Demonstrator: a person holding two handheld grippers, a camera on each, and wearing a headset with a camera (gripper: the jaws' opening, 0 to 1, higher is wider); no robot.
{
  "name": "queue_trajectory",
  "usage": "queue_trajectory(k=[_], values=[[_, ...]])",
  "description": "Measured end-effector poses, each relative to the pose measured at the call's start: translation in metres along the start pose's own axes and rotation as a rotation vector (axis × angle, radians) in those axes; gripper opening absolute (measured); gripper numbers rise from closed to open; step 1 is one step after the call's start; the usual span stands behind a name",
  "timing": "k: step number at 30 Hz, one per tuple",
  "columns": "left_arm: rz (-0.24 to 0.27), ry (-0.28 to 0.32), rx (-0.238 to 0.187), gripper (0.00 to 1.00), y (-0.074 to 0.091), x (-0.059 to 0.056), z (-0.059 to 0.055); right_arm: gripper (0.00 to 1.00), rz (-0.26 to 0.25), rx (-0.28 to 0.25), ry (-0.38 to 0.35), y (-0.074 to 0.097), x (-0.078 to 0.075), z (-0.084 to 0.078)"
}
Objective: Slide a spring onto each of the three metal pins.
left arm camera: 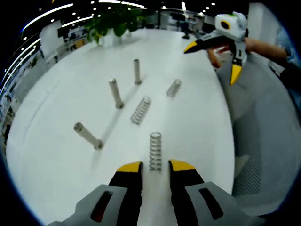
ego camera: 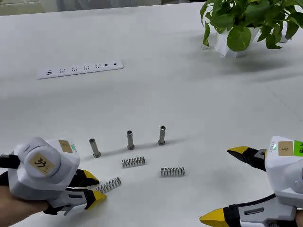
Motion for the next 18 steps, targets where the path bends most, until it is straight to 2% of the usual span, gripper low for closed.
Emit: queue_trajectory(k=[5,8,18], values=[[-0.001,-0.037,0.021,0.2,-0.0011,0.0016,0.0025,0.98,-0.001,-0.002,-0.005,0.0001,-0.0001,-0.0008],[-0.007,-0.1,0.056,0.19,-0.0019,0.0,0.0026,0.98,0.001,-0.001,-0.006,-0.0002,0.0011,-0.0017],[-0.001,-0.114,0.091,0.17,-0.0034,0.0002,0.0045,0.98,0.007,-0.003,-0.018,-0.0028,0.0045,-0.0044]])
Point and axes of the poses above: the centre of the closed fingertips' face, and the gripper's own axes: y roughly backward along the fingers, x roughly to its left, z roughly out of its top, the point moved 5 cm from there along y, roughly backward along the fingers, and after that the axes turned 14 degrees about -x, right-handed, at the moved point
